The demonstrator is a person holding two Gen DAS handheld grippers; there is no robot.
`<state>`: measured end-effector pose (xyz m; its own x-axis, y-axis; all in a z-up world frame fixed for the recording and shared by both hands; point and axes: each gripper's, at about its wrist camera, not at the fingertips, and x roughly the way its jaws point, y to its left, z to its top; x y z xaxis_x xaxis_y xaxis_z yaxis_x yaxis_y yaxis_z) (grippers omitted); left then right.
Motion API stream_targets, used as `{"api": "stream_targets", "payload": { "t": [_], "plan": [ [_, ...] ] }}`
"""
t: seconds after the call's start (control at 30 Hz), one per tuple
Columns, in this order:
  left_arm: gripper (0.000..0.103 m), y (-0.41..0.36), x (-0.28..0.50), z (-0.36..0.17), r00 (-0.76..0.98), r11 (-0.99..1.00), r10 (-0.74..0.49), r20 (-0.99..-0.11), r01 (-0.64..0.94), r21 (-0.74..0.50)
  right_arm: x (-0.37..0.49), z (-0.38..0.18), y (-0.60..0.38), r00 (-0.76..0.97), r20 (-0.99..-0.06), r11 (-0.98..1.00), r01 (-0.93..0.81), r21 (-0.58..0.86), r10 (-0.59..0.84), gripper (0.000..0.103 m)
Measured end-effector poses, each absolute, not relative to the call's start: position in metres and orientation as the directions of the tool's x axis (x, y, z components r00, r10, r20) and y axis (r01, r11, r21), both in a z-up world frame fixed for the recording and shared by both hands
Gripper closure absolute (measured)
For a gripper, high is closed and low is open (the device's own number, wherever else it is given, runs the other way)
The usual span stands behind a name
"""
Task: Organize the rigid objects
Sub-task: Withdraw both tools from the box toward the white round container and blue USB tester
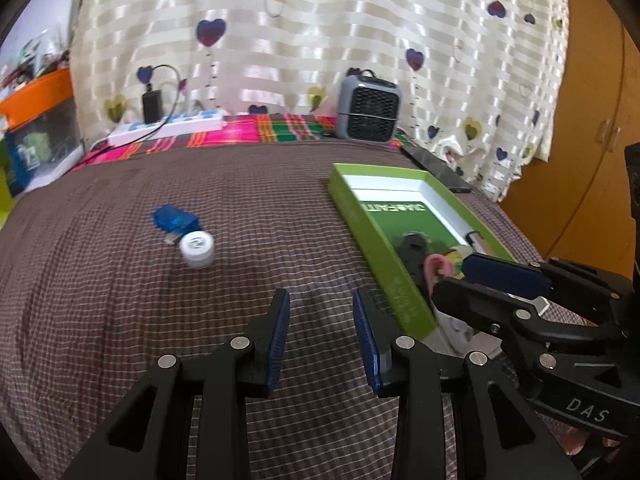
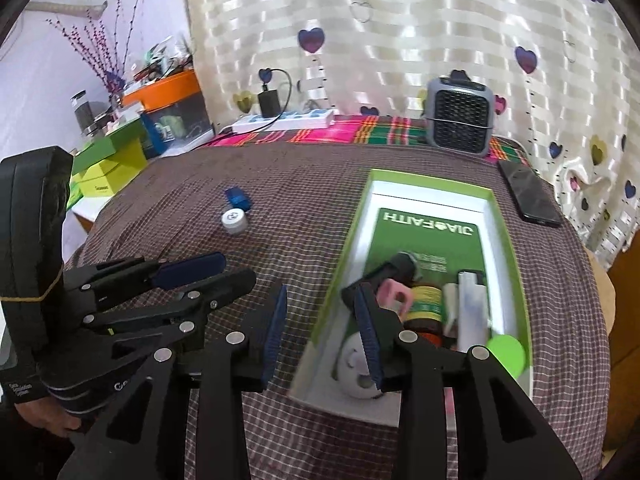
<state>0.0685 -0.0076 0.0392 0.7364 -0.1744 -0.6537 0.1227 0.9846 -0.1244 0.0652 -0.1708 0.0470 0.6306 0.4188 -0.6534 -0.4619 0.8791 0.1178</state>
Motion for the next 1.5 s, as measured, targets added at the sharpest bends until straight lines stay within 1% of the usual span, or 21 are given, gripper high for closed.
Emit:
{"api": "stream_targets", "payload": {
  "t": [0.23,0.53,1.03,1.27,1.5],
  "plan": [
    [0.071,0.009,0.070,0.037,0.739,0.991,-0.132,-0.661,0.075,-0.115,0.067,0.046,-0.155,0.615,-0.661,0.865,-0.489,0.108,0.430,0.066],
    [0.071,0.028,0.069,0.032,0.740,0.992,-0.115,-0.663,0.046,-0.121,0.076,0.046,-0.130,0.594,-0.677,0.849,-0.522,0.087,0.434,0.066],
    [0.071,0.105,0.076,0.023,0.741,0.982,-0.050,-0.670,-0.085,-0.167,0.113,0.030,-0.052,0.508,-0.728,0.796,-0.599,0.086,0.461,0.066],
    [0.071,0.131,0.079,0.022,0.745,0.974,-0.037,-0.667,-0.121,-0.189,0.138,0.019,-0.023,0.483,-0.753,0.796,-0.599,0.089,0.447,0.066],
    [0.071,0.139,0.085,0.023,0.739,0.974,-0.047,-0.672,-0.114,-0.194,0.160,0.007,-0.011,0.487,-0.771,0.826,-0.557,0.088,0.411,0.066]
  ]
}}
